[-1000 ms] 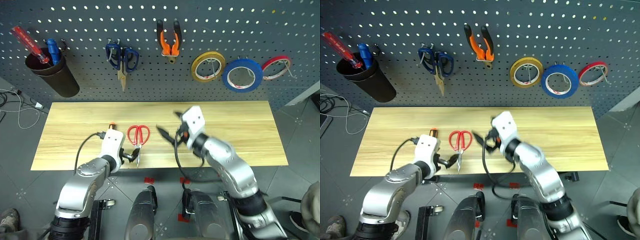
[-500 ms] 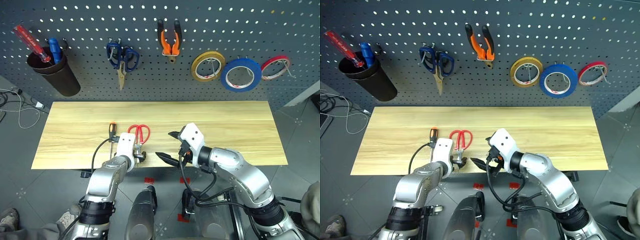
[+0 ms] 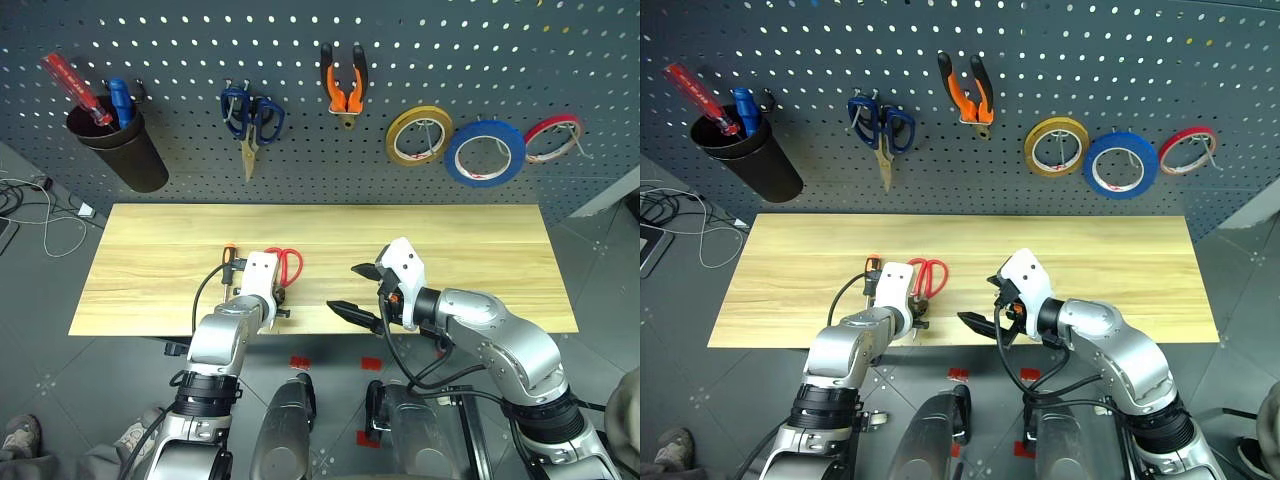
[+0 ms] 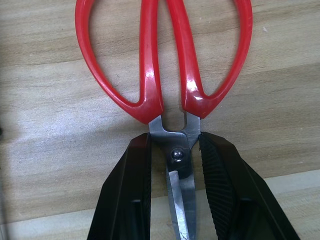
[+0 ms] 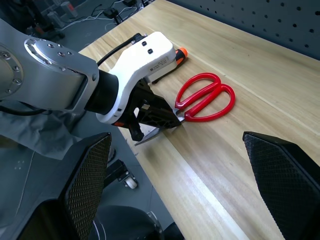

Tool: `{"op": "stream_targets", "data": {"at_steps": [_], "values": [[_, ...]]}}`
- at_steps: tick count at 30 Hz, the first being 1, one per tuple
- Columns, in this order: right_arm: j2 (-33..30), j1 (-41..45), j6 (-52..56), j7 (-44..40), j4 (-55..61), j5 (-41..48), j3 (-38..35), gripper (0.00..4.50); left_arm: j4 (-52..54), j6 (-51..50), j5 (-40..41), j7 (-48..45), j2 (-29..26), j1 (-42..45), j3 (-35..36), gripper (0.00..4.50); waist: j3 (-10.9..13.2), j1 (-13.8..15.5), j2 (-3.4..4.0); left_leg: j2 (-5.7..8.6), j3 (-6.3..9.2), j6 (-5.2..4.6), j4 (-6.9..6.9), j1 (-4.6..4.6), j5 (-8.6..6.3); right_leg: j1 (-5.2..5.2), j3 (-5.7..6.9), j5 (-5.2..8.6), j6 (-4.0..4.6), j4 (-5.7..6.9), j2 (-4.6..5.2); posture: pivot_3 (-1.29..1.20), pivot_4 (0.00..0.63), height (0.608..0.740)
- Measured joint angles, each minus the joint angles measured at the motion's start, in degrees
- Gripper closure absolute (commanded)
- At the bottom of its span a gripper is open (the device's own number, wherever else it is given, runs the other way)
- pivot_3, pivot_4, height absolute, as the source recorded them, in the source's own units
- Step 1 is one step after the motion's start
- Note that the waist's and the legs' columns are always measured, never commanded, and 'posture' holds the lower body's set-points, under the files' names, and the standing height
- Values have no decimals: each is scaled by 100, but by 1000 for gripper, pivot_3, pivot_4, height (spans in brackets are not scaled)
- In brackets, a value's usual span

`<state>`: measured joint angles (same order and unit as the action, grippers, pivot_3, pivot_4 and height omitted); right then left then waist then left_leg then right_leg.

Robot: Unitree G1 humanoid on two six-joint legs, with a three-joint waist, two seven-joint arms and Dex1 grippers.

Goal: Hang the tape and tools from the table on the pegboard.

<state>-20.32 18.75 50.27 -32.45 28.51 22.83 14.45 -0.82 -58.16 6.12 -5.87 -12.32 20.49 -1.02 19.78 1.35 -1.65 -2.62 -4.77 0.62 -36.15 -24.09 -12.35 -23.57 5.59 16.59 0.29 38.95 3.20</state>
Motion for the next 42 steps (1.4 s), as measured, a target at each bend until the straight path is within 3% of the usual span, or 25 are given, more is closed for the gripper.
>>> {"op": "stream_targets", "data": {"at_steps": [4, 7, 11, 14, 17, 21, 26, 29, 38, 41, 42], "values": [[-114, 0, -99, 5, 77, -22, 50, 0, 114, 344, -15, -175, -96, -178, -45, 3411, 0, -5, 0, 0, -2, 0, 2, 6, -1, 6, -2, 0, 0, -3, 0, -25, 335, 740], [-436, 14, -579, 57, 261, -486, 193, 0, 454, 890, -14, -369, -173, -698, -90, 3411, 2, -8, -4, 0, -4, 13, 3, -8, 6, -2, -2, 0, 0, -16, -1, -31, 332, 740], [-419, 48, -1038, 356, 548, -1021, 390, 0, 1441, 1770, -130, -609, -588, -1556, -123, 3450, 6, -82, -19, -7, -5, 20, 7, -57, 10, -55, 0, -13, 24, -12, -4, -30, 329, 740], [-289, 40, -1072, 602, 700, -1176, 383, 0, 2257, 2473, -306, -695, -909, -2207, -85, 4310, 5, -106, -20, -6, -4, 19, 6, -60, 9, -54, 4, -14, 25, -22, -3, -22, 327, 740], [-162, 6, -1138, 806, 912, -1286, 348, 0, 2903, 3301, -575, -724, -1172, -2807, -48, 4426, 4, -124, -21, -4, -2, 16, 5, -62, 7, -53, 4, -12, 23, -25, 0, 2, 317, 740], [6, -90, -1252, 1008, 1010, -1320, 138, 0, 3348, 4138, -1015, -545, -1388, -3006, 426, 4426, 3, -88, -22, -4, 1, 5, 4, -63, 1, -53, 7, 1, -1, -20, -1, 20, 314, 740], [34, -126, -1253, 997, 995, -1288, 32, 0, 3326, 4131, -1065, -549, -1250, -2934, 533, 4426, 3, -50, -23, -3, -1, 1, 2, -64, -1, -54, 5, 0, -4, -20, -2, 14, 313, 740], [51, -112, -1218, 989, 917, -1250, 2, 0, 3016, 3583, -954, -760, -1216, -2690, 443, 3854, 3, -41, -23, -5, 1, 11, 4, -64, 5, -57, 10, 1, -3, -12, -6, 12, 315, 740], [-162, 145, -673, 548, 845, -999, 312, 0, 1429, 1560, -301, -1521, -1275, -500, 360, 1135, 4, -30, -28, -2, 4, 13, -19, -65, 8, -53, 10, 0, -2, -1, -5, -6, 336, 740], [-247, 181, -488, 458, 840, -993, 433, 0, 924, 1074, -191, -1638, -1270, -119, 248, 226, 5, -64, -29, -2, 0, 12, -24, -65, 7, -53, 6, -15, 23, -1, -4, -3, 338, 740], [-266, 218, -446, 434, 825, -993, 484, 0, 674, 940, -189, -1679, -1269, 32, 161, 226, 5, -76, -30, -3, 2, 12, -24, -65, 7, -53, 9, -14, 24, -1, -5, -3, 338, 740]]}}
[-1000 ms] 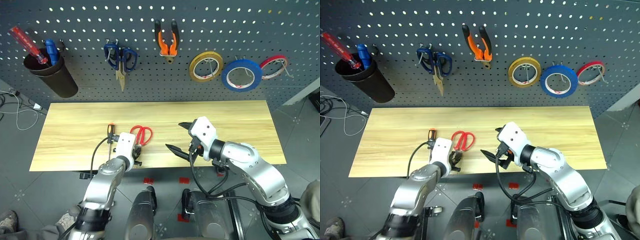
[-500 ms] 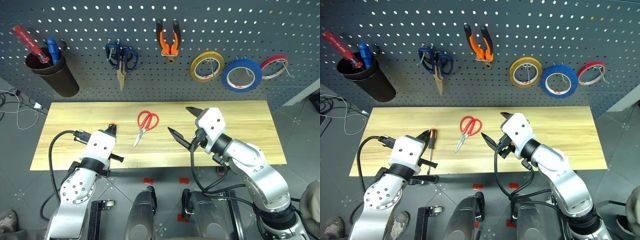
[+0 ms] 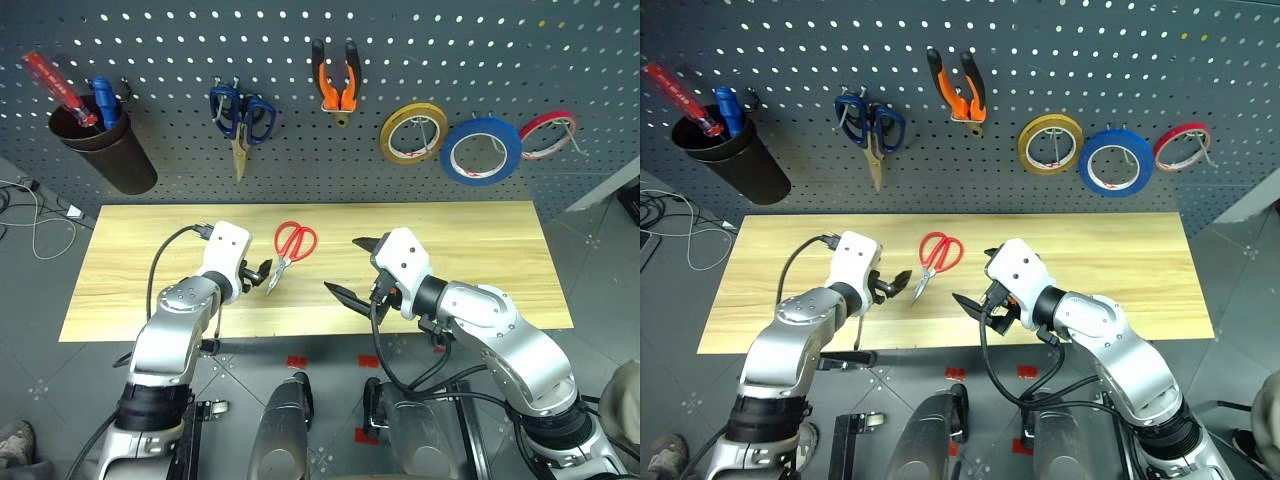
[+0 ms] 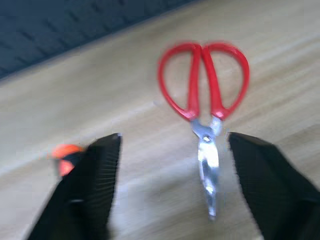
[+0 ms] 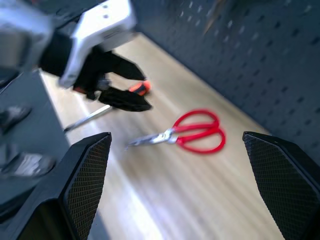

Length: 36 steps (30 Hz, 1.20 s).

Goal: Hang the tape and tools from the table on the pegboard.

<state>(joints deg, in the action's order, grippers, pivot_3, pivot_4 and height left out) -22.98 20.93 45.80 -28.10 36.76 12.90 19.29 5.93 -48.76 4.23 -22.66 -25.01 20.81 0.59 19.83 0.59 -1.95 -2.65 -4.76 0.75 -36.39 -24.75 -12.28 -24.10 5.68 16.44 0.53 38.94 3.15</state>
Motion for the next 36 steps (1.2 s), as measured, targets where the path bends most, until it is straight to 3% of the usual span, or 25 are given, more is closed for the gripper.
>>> {"op": "stream_targets", "data": {"at_steps": [5, 11, 24, 31, 34, 36], "values": [[-4, 96, 113, -123, -63, 24, 109, 0, -992, -542, 12, -233, 40, 615, -508, 226, 0, -24, -1, 0, 1, 1, -11, 0, 1, 1, -1, 0, 1, 3, 0, -10, 340, 740], [-141, 113, 114, -339, -96, 110, 223, 0, -2089, -205, -62, -399, 70, 1153, -766, 226, 0, -35, -1, -4, 5, 1, -35, -1, 1, 6, 3, -1, 2, 14, 0, -17, 340, 740], [-209, 112, 374, -574, -242, 561, -211, 0, -3550, 603, -459, -970, 38, 1870, -1162, 4056, -12, -10, 10, 0, 12, -4, -54, 37, -2, 59, 5, 0, 0, 19, 4, -28, 322, 740], [-231, 95, 439, -581, -325, 666, -386, 0, -3667, 1049, -508, -1024, 107, 1796, -1035, 4137, -27, -14, 24, -1, 12, -4, -55, 41, -2, 64, 5, -1, 2, 18, 4, -32, 322, 740], [-241, 53, 412, -547, -325, 635, -394, 0, -3241, 1473, -527, -824, 135, 1332, -905, 4137, -27, -34, 24, -2, 11, -5, -51, 40, -3, 63, 3, -3, 5, 13, 5, -40, 323, 740], [-231, 27, 193, -385, -299, 473, -382, 0, -2516, 2236, -667, -287, 173, 552, -725, 4137, -26, -71, 22, -3, 9, -11, -46, 34, -8, 57, 1, -4, 6, 4, 8, -42, 320, 740]]}}
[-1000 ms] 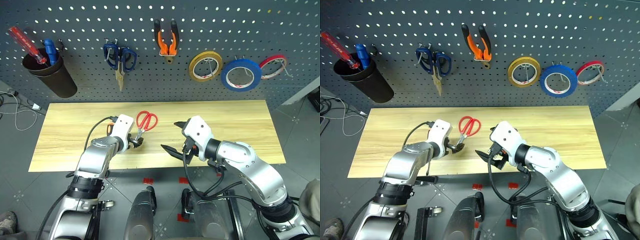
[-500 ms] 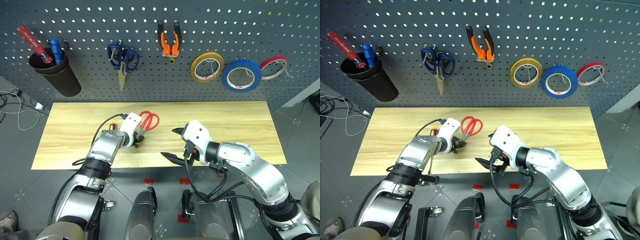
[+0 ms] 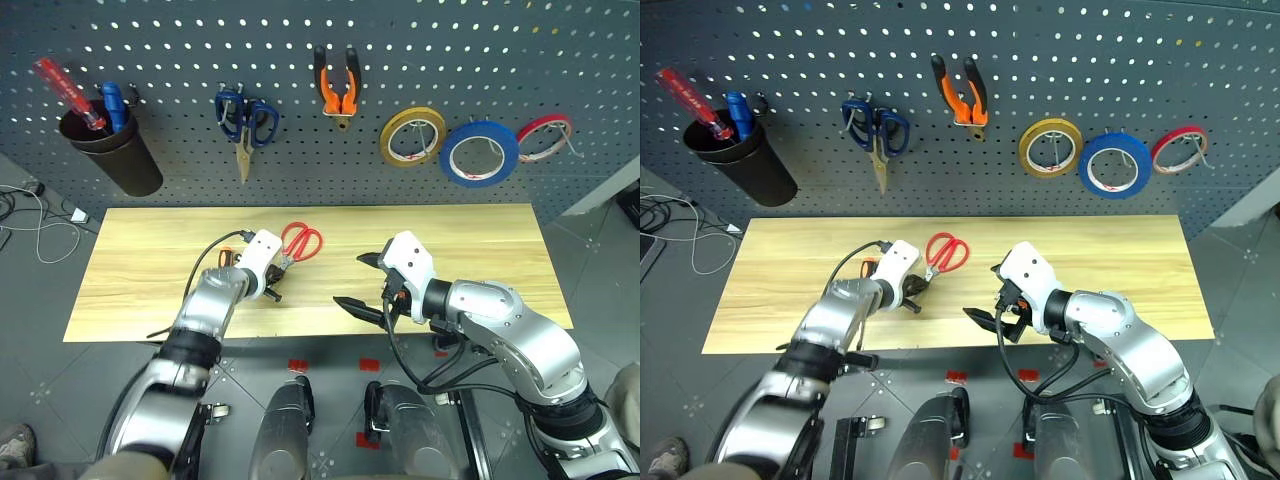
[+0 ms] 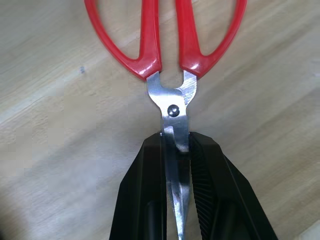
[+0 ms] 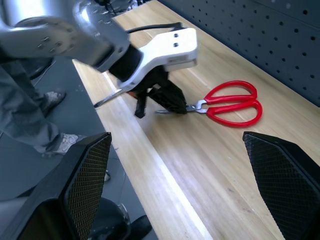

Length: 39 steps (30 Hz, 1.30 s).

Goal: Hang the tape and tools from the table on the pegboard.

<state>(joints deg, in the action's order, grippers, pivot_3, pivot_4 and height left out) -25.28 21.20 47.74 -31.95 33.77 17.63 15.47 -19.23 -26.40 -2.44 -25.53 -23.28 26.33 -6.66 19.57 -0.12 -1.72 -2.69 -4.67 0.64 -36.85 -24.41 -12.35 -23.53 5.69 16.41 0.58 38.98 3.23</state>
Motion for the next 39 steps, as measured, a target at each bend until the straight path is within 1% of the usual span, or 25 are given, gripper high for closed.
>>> {"op": "stream_targets", "data": {"at_steps": [1, 2, 6, 8, 10, 12, 14, 17, 23, 25, 31, 36, 38, 39], "values": [[-2, -42, -139, 130, 22, -142, -23, 0, 368, 300, -21, 201, 35, -378, 64, 4137, 1, -17, -2, -1, -4, -1, 3, -2, -3, -2, -2, 0, 0, -2, 0, -42, 320, 740], [53, -49, -356, 345, 23, -359, -25, 0, 989, 575, -48, 417, 73, -904, 183, 4137, 1, -38, -5, -3, -4, 0, 5, -6, -3, -10, 1, 0, 0, -4, 0, -40, 317, 740], [444, -52, -987, 979, 41, -878, -77, 0, 2797, 945, -175, 832, 76, -2373, 500, 4137, 1, -44, -4, -6, -5, 2, 13, -5, -4, -12, 3, 2, -1, -2, -2, -33, 316, 740], [611, -80, -1149, 1146, 66, -987, -87, 0, 3407, 1142, -262, 954, 48, -2903, 660, 4137, 1, -28, -4, -5, -4, 0, 12, -5, -4, -12, 2, 3, -2, -2, -2, -26, 309, 740], [724, -130, -1344, 1248, 107, -1070, -60, 0, 3987, 1454, -402, 1076, -34, -3386, 919, 4137, -2, 1, -6, -4, -2, -10, 9, -8, -10, -13, 2, 16, -27, -1, -2, -18, 305, 740], [736, -183, -1516, 1305, 168, -1192, -68, 0, 4509, 1735, -505, 1161, -106, -3846, 1205, 4137, -5, 14, -9, 0, -5, -26, 3, -10, -20, -13, -4, 15, -30, -2, 2, -4, 300, 740], [741, -226, -1672, 1326, 184, -1227, -82, 0, 4876, 1840, -545, 1245, -108, -4099, 1444, 4137, -7, 43, -10, 0, -4, -28, 0, -12, -21, -13, -3, 15, -32, -3, 2, 14, 295, 740], [760, -257, -1830, 1308, 184, -1225, -89, 0, 5110, 1764, -536, 1317, -39, -3976, 1659, 4137, -8, 85, -11, -1, -1, -29, 0, -14, -21, -14, 2, 16, -34, 0, -2, 25, 290, 740], [784, -231, -2003, 1222, 85, -1228, -93, 0, 5086, 1721, -527, 1357, -142, -2847, 1829, 4137, -13, 144, -18, -2, -1, -21, -3, -17, -16, -15, 3, 12, -31, 1, -6, 25, 288, 740], [796, -231, -2037, 1212, 51, -1233, -96, 0, 5034, 1743, -527, 1349, -153, -2649, 1814, 4137, -18, 134, -22, -1, -6, -12, -5, -17, -11, -14, -2, -3, -11, 0, -4, 17, 286, 740], [924, -126, -2084, 1221, -49, -1249, -75, 0, 4014, 1905, -566, 1302, -201, -1629, 1550, 4137, -20, 136, -23, -1, -2, -10, -3, -18, -10, -15, 7, -4, -9, -1, -6, -1, 285, 740], [988, -2, -2087, 1231, -107, -1259, -84, 0, 3126, 1916, -635, 1344, -120, -1148, 1239, 4137, -22, 116, -27, -1, -2, -10, -6, -19, -9, -15, 8, -4, -8, 1, -6, -7, 284, 740], [1014, 19, -2087, 1249, -138, -1260, -103, 0, 2831, 1909, -660, 1377, -36, -875, 1134, 3398, -23, 120, -29, -2, 1, -9, -7, -19, -9, -15, 12, -4, -8, 1, -6, -14, 287, 740], [1027, 23, -2087, 1254, -142, -1258, -106, 0, 2734, 1891, -684, 1375, -28, -751, 1077, 3158, -24, 122, -30, -1, 0, -9, -8, -20, -9, -15, 12, -4, -7, 2, -6, -14, 287, 740]]}}
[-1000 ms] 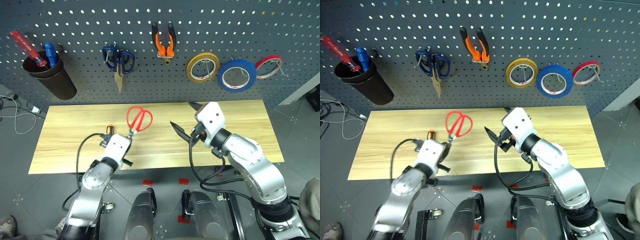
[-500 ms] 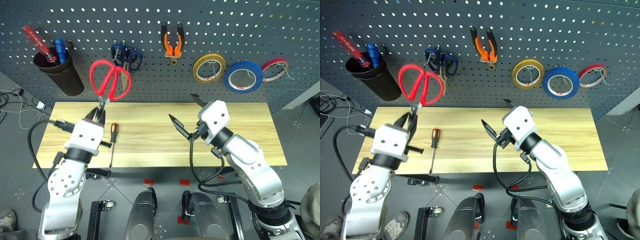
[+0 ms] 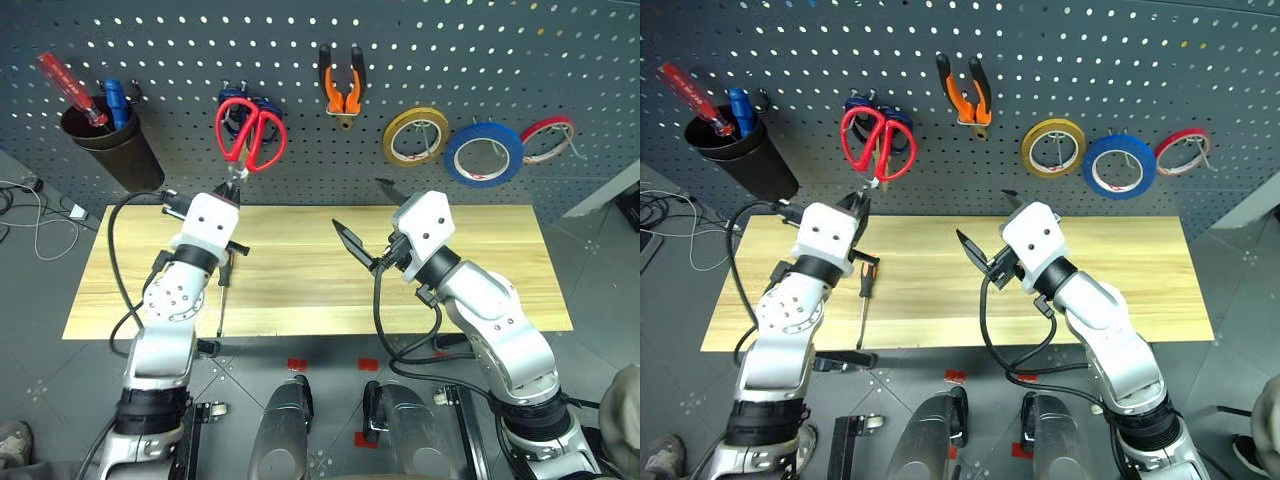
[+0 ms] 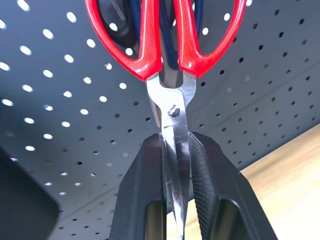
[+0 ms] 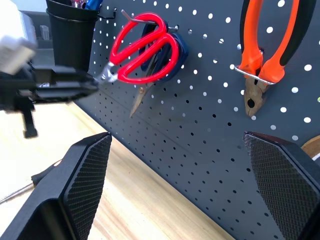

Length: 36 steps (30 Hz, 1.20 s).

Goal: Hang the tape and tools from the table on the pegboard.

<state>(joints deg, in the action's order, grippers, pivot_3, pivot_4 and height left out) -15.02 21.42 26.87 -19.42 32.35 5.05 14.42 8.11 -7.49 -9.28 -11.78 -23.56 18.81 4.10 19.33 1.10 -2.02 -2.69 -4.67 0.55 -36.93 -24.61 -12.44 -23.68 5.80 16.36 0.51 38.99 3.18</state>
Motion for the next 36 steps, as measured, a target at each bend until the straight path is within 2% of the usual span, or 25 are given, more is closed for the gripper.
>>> {"op": "stream_targets", "data": {"at_steps": [3, 6, 10, 11, 15, 19, 23, 28, 31, 36], "values": [[10, 0, 0, -2, -1, 2, 2, 0, -217, -75, -26, -94, -1, 229, -158, 2194, -2, -6, -2, 2, -4, 0, -2, 0, 0, 0, -5, 0, 0, -1, 2, -23, 290, 740], [3, -5, 57, -16, 1, 2, 23, 0, -275, -353, 33, -360, -11, 18, -270, 1273, -3, -85, -2, 0, -5, 0, -1, 1, 0, 0, -6, 0, 1, -1, 1, -28, 294, 740], [-63, -141, 744, -97, 61, 84, 99, 0, -140, -1462, 455, -667, 24, -701, -118, 49, -3, -156, -2, -6, -2, 2, 1, 3, 1, -2, -2, 2, 5, 4, -2, -16, 299, 740], [-85, -193, 922, -124, 99, 89, 172, 0, -84, -1806, 576, -706, 24, -792, 4, 18, -3, -152, -2, -7, 0, 2, 0, 3, 1, -1, -1, 3, 5, 6, -2, -16, 299, 740], [3, -231, 1828, -234, 263, 371, 473, 0, 109, -3401, 1240, -807, -73, -710, 869, 18, -3, -120, -2, -4, 6, 3, -7, 4, 3, 2, -1, 3, 2, 11, -2, 9, 312, 740], [157, 38, 2653, -352, 390, 800, 504, 0, -402, -4471, 1685, -857, -202, -192, 1369, 18, -3, -101, -2, 0, 8, 2, -10, 6, 3, 5, -2, -1, -9, 11, -1, 17, 318, 740], [79, 438, 2871, -450, 332, 917, 616, 0, -1626, -4550, 1721, -971, -312, 338, 1178, 18, -5, -76, -6, 2, 7, 2, -10, 7, 3, 6, -2, -8, 3, 9, 0, 18, 319, 740], [1, 722, 2880, -547, 118, 960, 697, 0, -2570, -4295, 1715, -1185, -408, 860, 843, 18, -7, -79, -10, 1, 4, 3, -5, 6, 3, 4, -2, -7, 6, 3, 0, 5, 305, 740], [-104, 890, 2857, -686, -25, 968, 760, 0, -3110, -4206, 1678, -1268, -544, 1151, 642, 618, -8, -96, -11, 2, 0, 3, -5, 6, 3, 3, -4, -7, 7, 1, 0, 1, 298, 740], [-374, 947, 2737, -946, -100, 968, 825, 0, -3319, -4089, 1672, -1271, -588, 1178, 545, 2188, -12, -118, -18, 0, 0, 3, -5, 6, 3, 3, -3, -7, 7, 4, 0, -1, 279, 740]]}}
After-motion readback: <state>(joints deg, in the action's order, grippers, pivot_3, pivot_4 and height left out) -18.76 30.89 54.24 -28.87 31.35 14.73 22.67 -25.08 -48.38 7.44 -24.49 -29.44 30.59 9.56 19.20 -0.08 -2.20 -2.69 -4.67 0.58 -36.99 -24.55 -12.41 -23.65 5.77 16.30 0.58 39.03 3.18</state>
